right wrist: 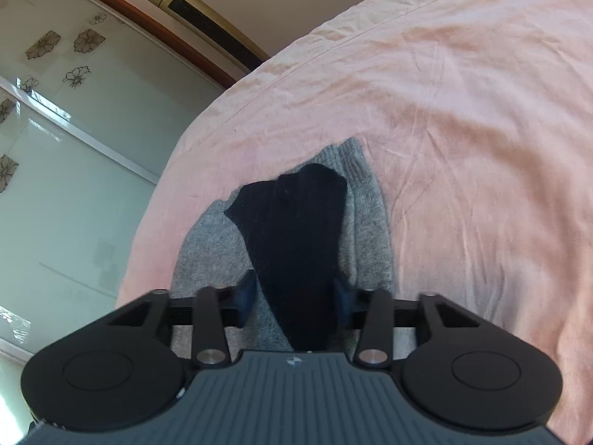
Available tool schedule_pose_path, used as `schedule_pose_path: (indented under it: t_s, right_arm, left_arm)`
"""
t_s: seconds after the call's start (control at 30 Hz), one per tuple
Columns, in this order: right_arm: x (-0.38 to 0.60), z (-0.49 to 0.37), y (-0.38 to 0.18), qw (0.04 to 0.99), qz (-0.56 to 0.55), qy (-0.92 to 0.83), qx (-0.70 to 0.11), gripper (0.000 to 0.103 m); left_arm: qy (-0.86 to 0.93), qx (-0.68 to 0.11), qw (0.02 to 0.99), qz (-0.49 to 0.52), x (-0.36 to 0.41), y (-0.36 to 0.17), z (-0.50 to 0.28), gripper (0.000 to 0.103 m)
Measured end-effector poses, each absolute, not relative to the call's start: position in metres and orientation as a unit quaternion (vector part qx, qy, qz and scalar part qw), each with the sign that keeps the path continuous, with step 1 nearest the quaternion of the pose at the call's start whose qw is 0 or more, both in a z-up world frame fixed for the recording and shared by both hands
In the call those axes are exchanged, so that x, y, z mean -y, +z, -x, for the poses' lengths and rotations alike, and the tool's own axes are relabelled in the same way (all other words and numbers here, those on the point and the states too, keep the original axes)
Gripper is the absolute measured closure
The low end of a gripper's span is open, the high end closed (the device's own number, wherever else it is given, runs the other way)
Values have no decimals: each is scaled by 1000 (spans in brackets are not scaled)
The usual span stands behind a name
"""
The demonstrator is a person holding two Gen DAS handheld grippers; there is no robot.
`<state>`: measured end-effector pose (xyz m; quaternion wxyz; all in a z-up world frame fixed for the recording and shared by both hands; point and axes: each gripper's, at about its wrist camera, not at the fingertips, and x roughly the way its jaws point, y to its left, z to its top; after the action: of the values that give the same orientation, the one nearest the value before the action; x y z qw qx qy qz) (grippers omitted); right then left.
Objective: Fold small clothes
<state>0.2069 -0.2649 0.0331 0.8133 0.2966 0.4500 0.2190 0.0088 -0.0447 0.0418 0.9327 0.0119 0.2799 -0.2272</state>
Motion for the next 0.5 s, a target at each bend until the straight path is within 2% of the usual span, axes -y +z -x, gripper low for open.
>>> schedule_pose_path:
  t_s: [0.13, 0.23, 0.3, 0.37, 0.4, 0.43, 0.5]
  right_arm:
    - [275, -193, 49, 839, -276, 227, -410, 93]
    - [279, -197, 19, 831, -277, 212, -434, 96]
    - [283, -195, 19, 825, -302, 215, -426, 93]
    - [288, -192, 26, 819, -327, 216, -419, 80]
    - [293, -188, 31, 822, -332, 216, -410, 67]
    - [298, -185, 37, 828, -333, 214, -398, 49]
    - [307, -183, 44, 839, -328, 203, -383, 33]
  left_arm:
    - [-241, -284, 928, -1, 42, 40, -11, 23]
    - [-246, -286, 926, -2, 41, 41, -13, 20]
    - [-246, -287, 926, 9, 36, 46, -11, 20]
    - [-255, -292, 921, 46, 22, 61, -10, 20]
    - [-254, -289, 920, 73, 11, 69, -12, 20]
    - [-247, -286, 920, 104, -1, 76, -18, 18]
    - [-226, -300, 911, 170, -25, 78, -42, 14]
